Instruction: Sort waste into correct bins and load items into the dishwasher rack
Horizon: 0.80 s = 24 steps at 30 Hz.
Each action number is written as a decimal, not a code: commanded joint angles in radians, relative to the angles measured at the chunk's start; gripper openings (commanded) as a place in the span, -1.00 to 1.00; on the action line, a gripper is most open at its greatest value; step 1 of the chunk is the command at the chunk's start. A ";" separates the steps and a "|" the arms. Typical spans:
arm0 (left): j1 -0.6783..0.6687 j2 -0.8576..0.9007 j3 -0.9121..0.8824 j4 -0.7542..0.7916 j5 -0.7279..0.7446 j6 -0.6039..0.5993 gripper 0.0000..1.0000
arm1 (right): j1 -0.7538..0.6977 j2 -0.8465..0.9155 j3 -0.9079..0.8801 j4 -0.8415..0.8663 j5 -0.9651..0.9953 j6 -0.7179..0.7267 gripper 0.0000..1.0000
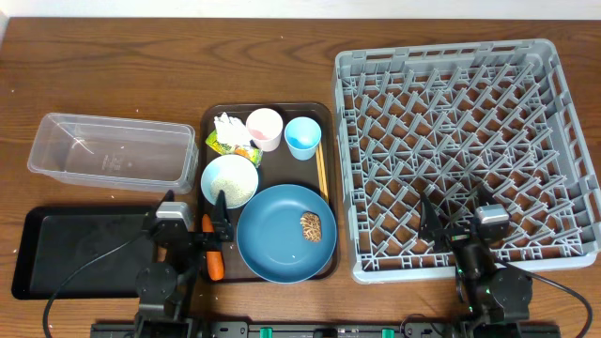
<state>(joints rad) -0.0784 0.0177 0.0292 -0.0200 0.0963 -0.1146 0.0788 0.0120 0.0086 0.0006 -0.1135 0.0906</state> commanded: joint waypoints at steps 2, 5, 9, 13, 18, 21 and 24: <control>0.002 0.013 0.109 0.021 0.098 0.007 0.95 | -0.020 -0.002 0.095 -0.009 -0.062 0.113 0.98; 0.002 0.079 0.218 0.016 0.098 0.014 0.96 | -0.020 0.034 0.201 -0.080 -0.064 0.118 0.98; 0.002 0.309 0.467 -0.158 0.101 -0.010 0.96 | -0.020 0.200 0.409 -0.270 -0.070 0.118 0.99; 0.002 0.632 0.785 -0.425 0.121 -0.009 0.96 | -0.020 0.461 0.626 -0.470 -0.075 0.118 0.99; 0.002 0.967 1.132 -0.719 0.166 -0.010 0.96 | -0.020 0.750 0.857 -0.674 -0.079 0.083 0.98; 0.002 1.152 1.315 -0.885 0.170 -0.009 0.96 | -0.020 0.918 0.993 -0.777 -0.090 0.077 0.98; 0.002 1.277 1.411 -0.953 0.171 -0.011 0.96 | -0.020 1.029 1.074 -0.832 -0.192 0.077 0.98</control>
<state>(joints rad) -0.0784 1.2167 1.3655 -0.9440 0.2466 -0.1253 0.0788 0.9821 1.0180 -0.8093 -0.2131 0.1818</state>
